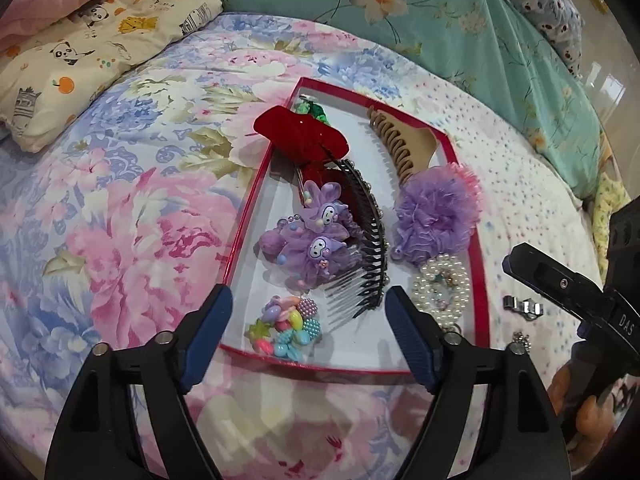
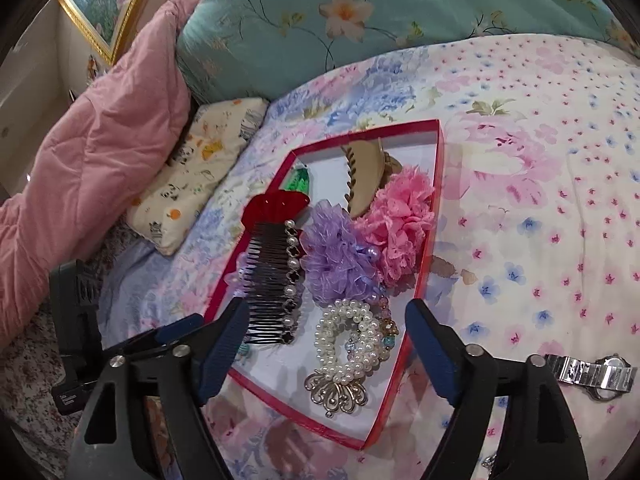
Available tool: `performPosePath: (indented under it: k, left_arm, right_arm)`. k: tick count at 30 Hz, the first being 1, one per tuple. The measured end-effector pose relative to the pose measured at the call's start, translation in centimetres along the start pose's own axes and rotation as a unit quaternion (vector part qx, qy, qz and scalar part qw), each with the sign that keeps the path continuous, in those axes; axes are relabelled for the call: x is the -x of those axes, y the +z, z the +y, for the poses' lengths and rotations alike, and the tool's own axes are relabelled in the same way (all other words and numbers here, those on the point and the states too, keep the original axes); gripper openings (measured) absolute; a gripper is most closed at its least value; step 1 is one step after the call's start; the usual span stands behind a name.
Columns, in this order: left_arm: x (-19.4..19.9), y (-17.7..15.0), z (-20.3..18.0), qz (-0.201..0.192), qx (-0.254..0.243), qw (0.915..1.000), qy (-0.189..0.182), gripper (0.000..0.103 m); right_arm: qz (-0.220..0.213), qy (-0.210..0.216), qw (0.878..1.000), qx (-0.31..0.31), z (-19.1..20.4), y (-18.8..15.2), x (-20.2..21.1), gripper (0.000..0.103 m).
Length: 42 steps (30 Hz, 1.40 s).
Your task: Organize jewelry
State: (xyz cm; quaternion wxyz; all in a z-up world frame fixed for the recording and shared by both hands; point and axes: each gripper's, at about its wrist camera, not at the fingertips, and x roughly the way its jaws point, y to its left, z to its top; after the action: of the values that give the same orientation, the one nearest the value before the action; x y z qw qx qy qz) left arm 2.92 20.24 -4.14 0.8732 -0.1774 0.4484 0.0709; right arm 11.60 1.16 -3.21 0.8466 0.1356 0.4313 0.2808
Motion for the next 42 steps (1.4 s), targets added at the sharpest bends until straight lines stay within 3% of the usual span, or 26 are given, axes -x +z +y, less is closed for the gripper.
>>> performPosePath:
  k: [9, 15, 23, 31, 37, 42]
  left_arm:
    - [2.4, -1.3, 0.2, -0.001, 0.017, 0.9997, 0.015, 0.097]
    - [4.1, -2.3, 0.4, 0.001, 0.019, 0.9989, 0.044, 0.097]
    - [6.3, -3.3, -1.0, -0.019, -0.026, 0.9925, 0.118, 0.097]
    - [9.0, -3.9, -3.0, -0.050, -0.070, 0.9866, 0.139, 0.103]
    - [9.6, -3.4, -2.9, -0.051, -0.074, 0.9846, 0.150, 0.103]
    - [7.9, -3.5, -2.4, -0.027, -0.067, 0.9847, 0.159, 0.103]
  right_arm:
    - [-0.005, 0.009, 1.000, -0.015, -0.5, -0.9, 1.5, 0.092]
    - [-0.005, -0.005, 1.000, -0.015, -0.9, -1.8, 3.0, 0.093]
    - [-0.015, -0.060, 0.996, 0.063, 1.5, -2.7, 6.0, 0.101]
    - [-0.012, -0.088, 0.982, 0.170, 5.6, -3.8, 7.6, 0.102]
    - [0.000, -0.101, 0.976, 0.191, 6.8, -3.6, 7.8, 0.103]
    - [0.014, -0.101, 0.981, 0.166, 5.7, -3.5, 6.5, 0.103]
